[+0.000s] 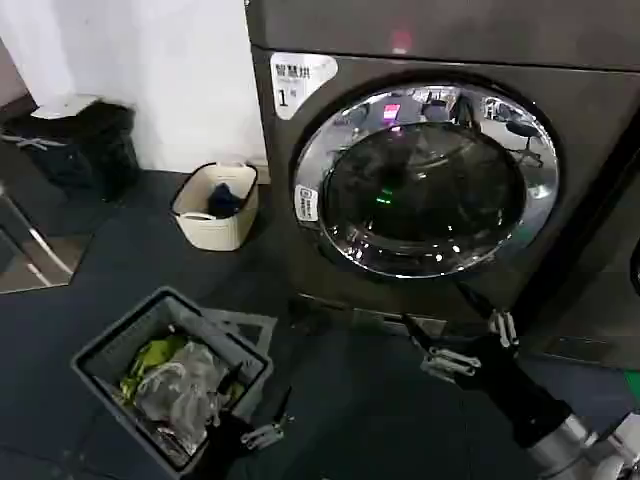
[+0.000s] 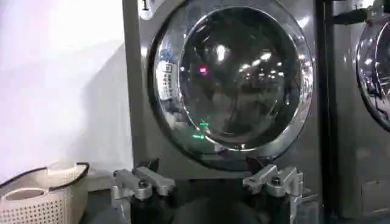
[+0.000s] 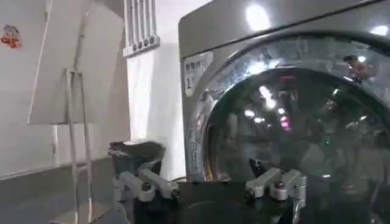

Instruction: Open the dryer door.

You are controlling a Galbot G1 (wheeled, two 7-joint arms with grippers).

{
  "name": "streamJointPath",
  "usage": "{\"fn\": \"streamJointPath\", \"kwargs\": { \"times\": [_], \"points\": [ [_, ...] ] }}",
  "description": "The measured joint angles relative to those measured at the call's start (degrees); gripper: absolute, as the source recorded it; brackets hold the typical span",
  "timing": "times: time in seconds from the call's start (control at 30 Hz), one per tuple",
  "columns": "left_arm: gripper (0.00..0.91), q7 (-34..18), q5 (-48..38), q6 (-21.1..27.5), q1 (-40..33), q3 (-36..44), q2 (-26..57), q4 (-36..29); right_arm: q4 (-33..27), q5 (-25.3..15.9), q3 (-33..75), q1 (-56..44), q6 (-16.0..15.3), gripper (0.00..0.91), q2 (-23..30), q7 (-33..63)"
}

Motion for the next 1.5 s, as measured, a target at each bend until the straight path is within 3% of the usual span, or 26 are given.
{"fn": "streamJointPath", "kwargs": {
  "times": [0.17,0.27,0.37,0.67,1.0,1.17,1.5],
  "points": [
    [0.907,-2.90,2.01,1.29,-0.03,0.78,0.04,-0.39,0.02,2.04,-0.43,3.79,-0.69,0.907,-4.29,1.26],
    [0.907,-3.17,2.31,2.55,0.11,0.93,0.08,-0.85,-0.95,2.24,-1.59,7.47,1.30,0.907,-8.21,-0.96],
    [0.907,-3.22,2.39,3.56,0.17,0.99,0.03,-1.56,-6.97,0.67,-3.91,11.72,5.12,0.907,-12.15,-3.39],
    [0.907,-2.95,2.16,7.48,0.37,0.79,-0.44,-2.99,-24.65,0.47,-14.06,25.02,6.10,0.907,-17.39,-4.95],
    [0.907,-2.55,0.74,14.38,0.37,0.70,-0.82,-5.10,-36.80,-1.82,-25.83,39.82,8.11,0.907,-17.08,-6.20],
    [0.907,-1.07,0.58,15.25,0.46,-0.27,-1.37,-5.67,-40.89,-4.81,-31.25,44.90,10.90,0.907,-16.39,-6.40],
    [0.907,2.28,-1.74,14.80,1.57,-2.25,-2.99,-6.32,-49.40,-5.39,-39.72,54.68,11.02,0.907,-12.55,-4.92]
  ]
}}
